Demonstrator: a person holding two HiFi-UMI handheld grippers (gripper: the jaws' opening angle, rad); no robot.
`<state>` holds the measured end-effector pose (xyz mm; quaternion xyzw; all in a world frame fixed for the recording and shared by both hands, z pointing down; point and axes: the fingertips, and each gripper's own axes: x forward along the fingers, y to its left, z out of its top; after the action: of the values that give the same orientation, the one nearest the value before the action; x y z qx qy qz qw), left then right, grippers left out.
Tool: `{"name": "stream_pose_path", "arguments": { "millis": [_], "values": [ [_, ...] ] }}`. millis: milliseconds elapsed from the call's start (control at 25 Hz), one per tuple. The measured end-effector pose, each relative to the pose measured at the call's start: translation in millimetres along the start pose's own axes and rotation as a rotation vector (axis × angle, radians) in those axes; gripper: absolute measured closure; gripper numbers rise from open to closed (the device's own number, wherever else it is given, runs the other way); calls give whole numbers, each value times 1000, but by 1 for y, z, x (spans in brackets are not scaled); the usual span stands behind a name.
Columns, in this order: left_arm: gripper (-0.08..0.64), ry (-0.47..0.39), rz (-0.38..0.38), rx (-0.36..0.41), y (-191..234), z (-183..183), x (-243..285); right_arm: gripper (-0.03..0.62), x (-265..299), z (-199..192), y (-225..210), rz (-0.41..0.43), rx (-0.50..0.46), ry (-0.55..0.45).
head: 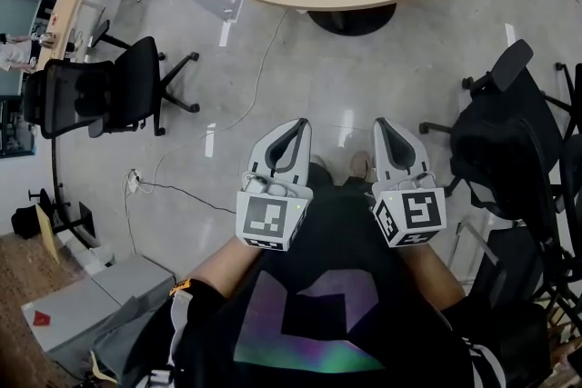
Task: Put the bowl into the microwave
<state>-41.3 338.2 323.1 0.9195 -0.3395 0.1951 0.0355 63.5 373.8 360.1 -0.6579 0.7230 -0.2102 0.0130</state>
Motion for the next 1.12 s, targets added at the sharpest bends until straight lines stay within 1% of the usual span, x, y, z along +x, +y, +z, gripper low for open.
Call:
{"name": "stream_pose_path", "arguments": {
  "millis": [200, 440, 640, 720, 920, 1120],
  "values": [
    [515, 0, -5, -5, 2, 3, 7, 577, 2, 4, -2, -5, -11, -4],
    [515, -18, -64, 18, 0, 14, 30, 577, 10, 9, -18, -50, -6, -5],
    [515, -26, -110, 21, 11, 19, 53, 577, 29, 16, -23, -78, -14, 0],
    [515, -29, -117, 13, 21, 19, 62, 577, 41, 17, -23, -86, -19, 7],
    [515, -33, -126, -38, 55, 21, 88, 577, 78, 21, -23, -103, -38, 54],
    [515, -56, -137, -70, 97, 33, 120, 577, 128, 38, -22, -118, -65, 86]
  ]
}}
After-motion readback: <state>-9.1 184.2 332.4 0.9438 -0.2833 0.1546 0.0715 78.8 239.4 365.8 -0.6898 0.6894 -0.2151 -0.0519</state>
